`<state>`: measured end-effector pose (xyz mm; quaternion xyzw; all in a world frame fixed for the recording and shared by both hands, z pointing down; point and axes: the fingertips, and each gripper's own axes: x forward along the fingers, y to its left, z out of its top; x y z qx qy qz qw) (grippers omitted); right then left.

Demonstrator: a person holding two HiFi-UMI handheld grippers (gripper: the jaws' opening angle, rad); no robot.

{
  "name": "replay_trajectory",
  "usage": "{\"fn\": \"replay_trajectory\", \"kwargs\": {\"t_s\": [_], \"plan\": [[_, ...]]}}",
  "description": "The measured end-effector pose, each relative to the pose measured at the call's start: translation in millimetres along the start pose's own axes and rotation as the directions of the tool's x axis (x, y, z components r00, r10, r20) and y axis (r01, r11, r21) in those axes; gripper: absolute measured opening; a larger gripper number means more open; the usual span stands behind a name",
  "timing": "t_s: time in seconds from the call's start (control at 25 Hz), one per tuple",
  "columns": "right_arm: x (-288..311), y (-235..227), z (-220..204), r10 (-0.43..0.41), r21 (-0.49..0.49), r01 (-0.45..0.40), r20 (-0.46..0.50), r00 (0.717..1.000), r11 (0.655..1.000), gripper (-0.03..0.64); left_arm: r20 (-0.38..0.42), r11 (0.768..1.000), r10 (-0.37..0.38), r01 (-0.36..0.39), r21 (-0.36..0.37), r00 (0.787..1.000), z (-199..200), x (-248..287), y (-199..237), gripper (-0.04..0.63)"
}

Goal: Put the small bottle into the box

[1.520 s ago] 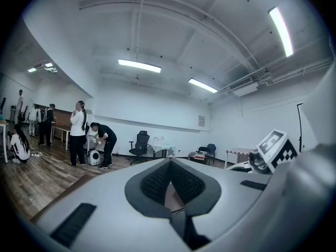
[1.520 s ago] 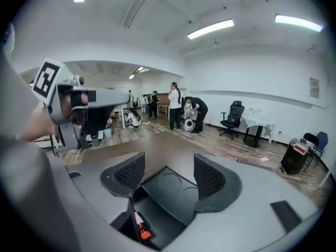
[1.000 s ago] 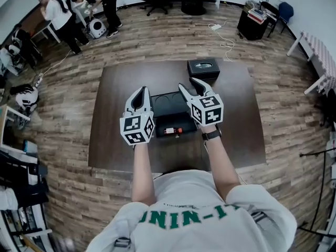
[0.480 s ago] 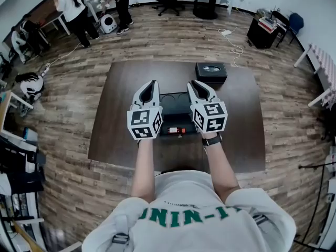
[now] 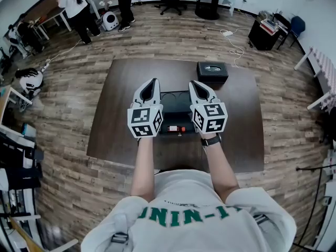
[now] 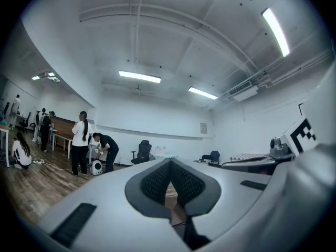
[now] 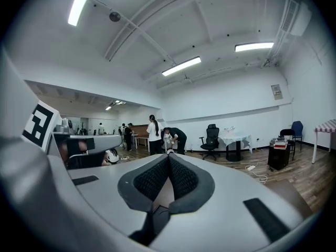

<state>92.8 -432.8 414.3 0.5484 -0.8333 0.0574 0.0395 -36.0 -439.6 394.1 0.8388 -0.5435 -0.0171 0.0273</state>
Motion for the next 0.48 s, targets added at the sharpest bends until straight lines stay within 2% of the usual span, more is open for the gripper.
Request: {"fn": "replay_trajectory", "kwargs": {"t_s": [0.48], "plan": [[8.1, 8.9, -7.3, 0.022, 0.026, -0.022, -0.005, 1.000, 0.999, 0.015, -0.013, 1.000, 0.003, -0.003, -0.006, 1.000, -9.7, 1.5, 10.6, 0.012]]}}
